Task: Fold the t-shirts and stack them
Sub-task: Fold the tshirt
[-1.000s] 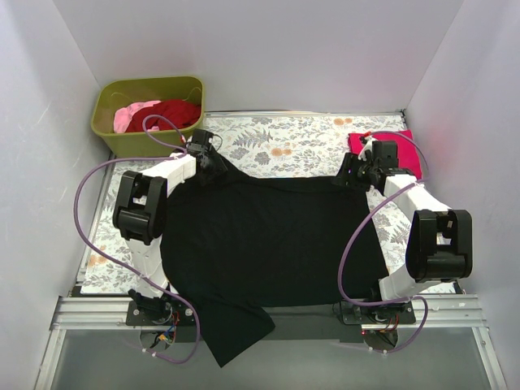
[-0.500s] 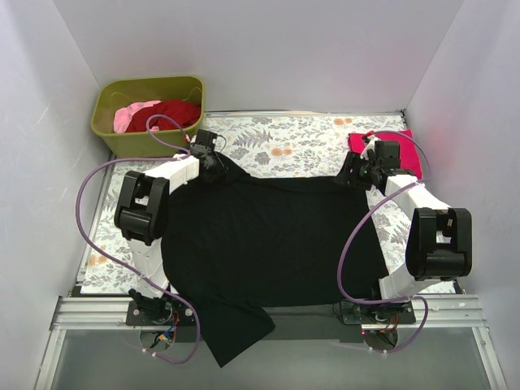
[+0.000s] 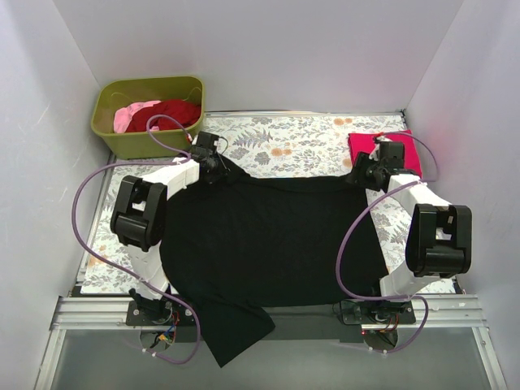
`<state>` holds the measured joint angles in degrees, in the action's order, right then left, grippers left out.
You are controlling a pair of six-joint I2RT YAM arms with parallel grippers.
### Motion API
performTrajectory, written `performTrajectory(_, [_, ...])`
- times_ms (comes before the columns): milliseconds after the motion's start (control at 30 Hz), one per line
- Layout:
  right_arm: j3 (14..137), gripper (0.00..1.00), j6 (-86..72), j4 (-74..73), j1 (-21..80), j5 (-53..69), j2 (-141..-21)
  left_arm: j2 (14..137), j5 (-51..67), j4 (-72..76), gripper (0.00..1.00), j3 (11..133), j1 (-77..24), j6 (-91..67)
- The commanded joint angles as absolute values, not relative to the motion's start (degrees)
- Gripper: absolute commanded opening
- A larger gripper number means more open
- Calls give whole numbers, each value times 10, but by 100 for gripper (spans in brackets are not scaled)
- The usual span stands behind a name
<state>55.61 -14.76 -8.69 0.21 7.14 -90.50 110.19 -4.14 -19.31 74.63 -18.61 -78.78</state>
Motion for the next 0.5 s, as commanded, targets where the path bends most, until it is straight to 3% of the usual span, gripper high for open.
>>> performTrajectory(0, [565, 54, -156, -51, -39, 26, -908, 1036, -59, -178, 0, 736, -190, -779])
performTrajectory(333, [546, 54, -206, 54, -117, 205, -962, 1027, -41, -167, 0, 734, -190, -773])
performTrajectory(467, [547, 54, -212, 71, -122, 219, -994, 1021, -35, -166, 0, 736, -190, -771])
